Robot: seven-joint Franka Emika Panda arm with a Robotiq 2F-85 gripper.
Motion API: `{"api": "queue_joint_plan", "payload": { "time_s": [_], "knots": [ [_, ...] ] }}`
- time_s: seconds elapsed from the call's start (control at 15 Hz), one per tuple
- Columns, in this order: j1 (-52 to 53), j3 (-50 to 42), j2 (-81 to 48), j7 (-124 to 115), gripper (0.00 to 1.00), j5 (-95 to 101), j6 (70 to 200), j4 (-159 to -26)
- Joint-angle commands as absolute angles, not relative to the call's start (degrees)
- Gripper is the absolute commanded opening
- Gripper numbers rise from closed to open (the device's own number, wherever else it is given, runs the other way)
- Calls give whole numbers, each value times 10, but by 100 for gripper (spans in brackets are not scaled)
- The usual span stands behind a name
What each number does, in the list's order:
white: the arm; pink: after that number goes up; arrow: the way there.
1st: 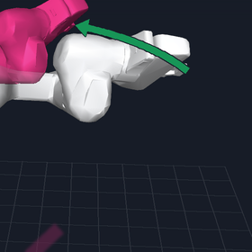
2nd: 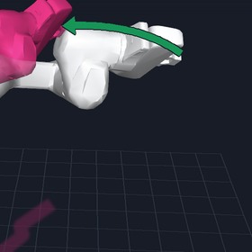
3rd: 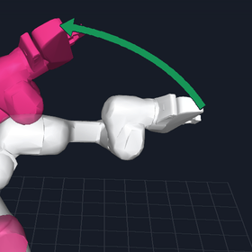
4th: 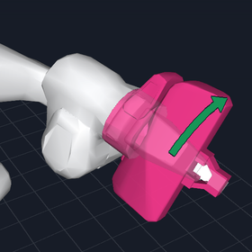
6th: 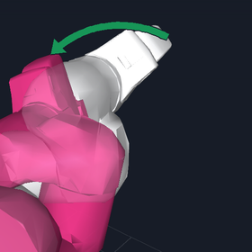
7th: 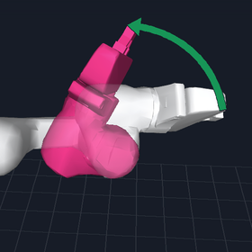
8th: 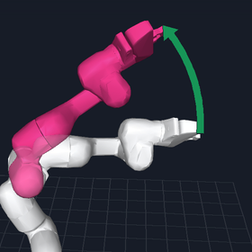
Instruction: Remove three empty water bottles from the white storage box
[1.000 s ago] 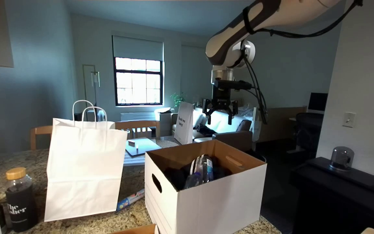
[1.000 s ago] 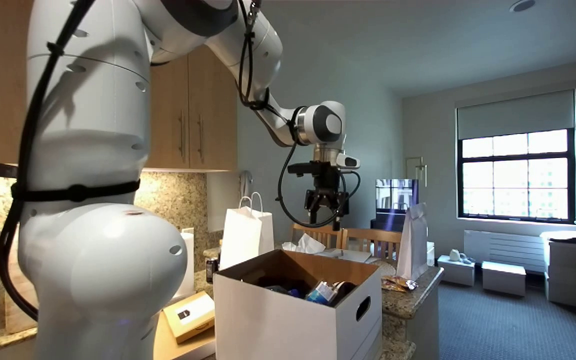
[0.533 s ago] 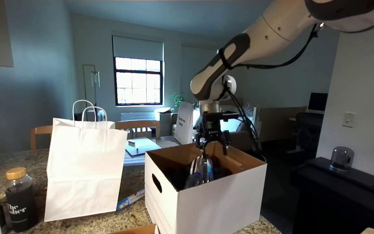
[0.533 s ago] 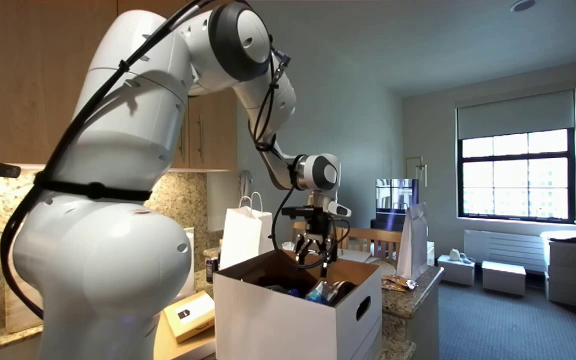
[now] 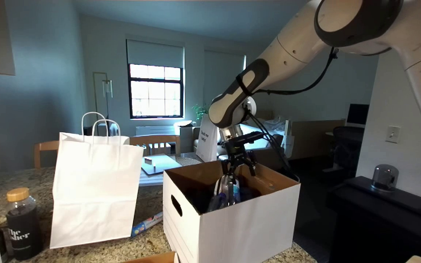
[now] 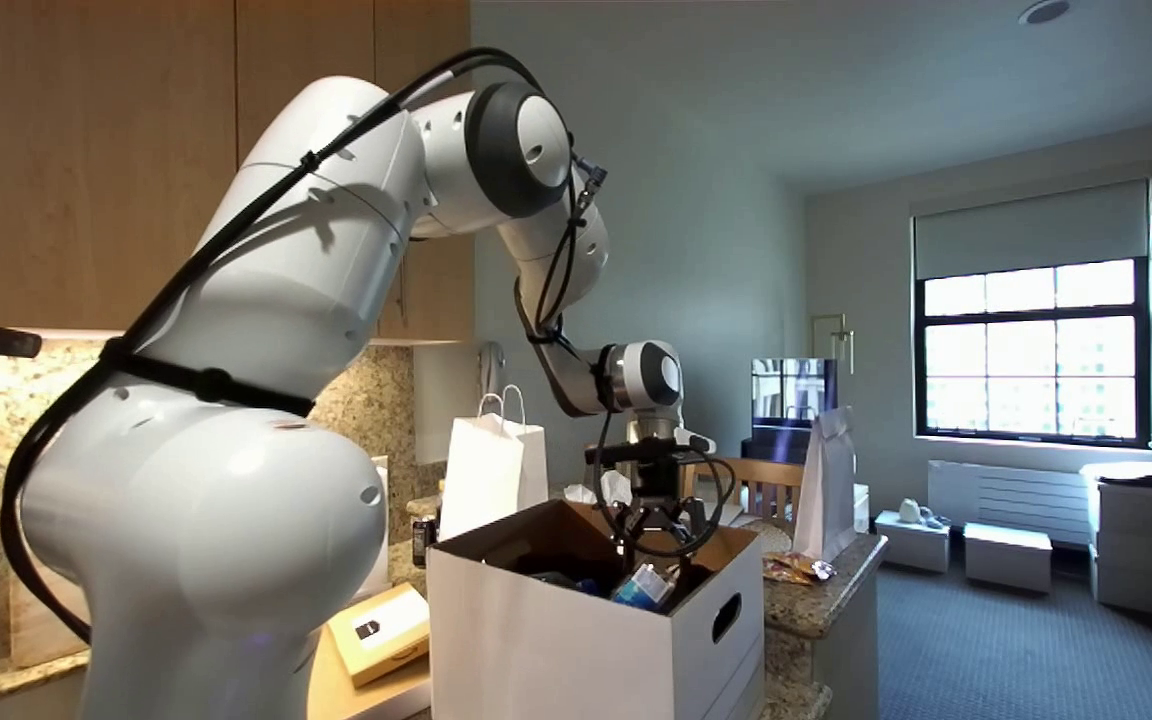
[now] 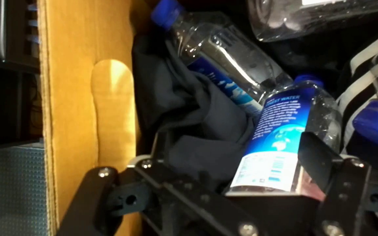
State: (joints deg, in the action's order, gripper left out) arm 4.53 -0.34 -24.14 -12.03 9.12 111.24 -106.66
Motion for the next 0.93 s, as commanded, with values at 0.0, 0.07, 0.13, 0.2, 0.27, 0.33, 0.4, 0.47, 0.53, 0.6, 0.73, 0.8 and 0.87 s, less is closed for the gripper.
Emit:
{"api": "queue_joint_plan", "payload": {
  "time_s": [0.0,0.07,0.13,0.2,0.27,0.33,0.4,0.47,0.53,0.6,0.73,0.8,0.87],
  "knots": [
    [33,1,-283,-25,100,99,1060,-1008],
    [32,1,-293,-4,100,101,1046,-995],
    [31,4,-305,19,100,99,1026,-979],
    [31,5,-317,36,100,100,1009,-965],
    [31,7,-329,54,100,97,989,-948],
    [31,10,-339,65,100,95,972,-934],
    [33,13,-351,74,100,94,958,-920],
    [35,15,-363,81,100,95,947,-906],
    [37,19,-373,84,100,92,938,-895],
    [39,23,-382,87,100,92,930,-884],
    [40,31,-403,85,100,83,923,-861],
    [40,34,-413,82,100,79,921,-848],
    [39,37,-424,81,100,73,918,-835]
  ]
}}
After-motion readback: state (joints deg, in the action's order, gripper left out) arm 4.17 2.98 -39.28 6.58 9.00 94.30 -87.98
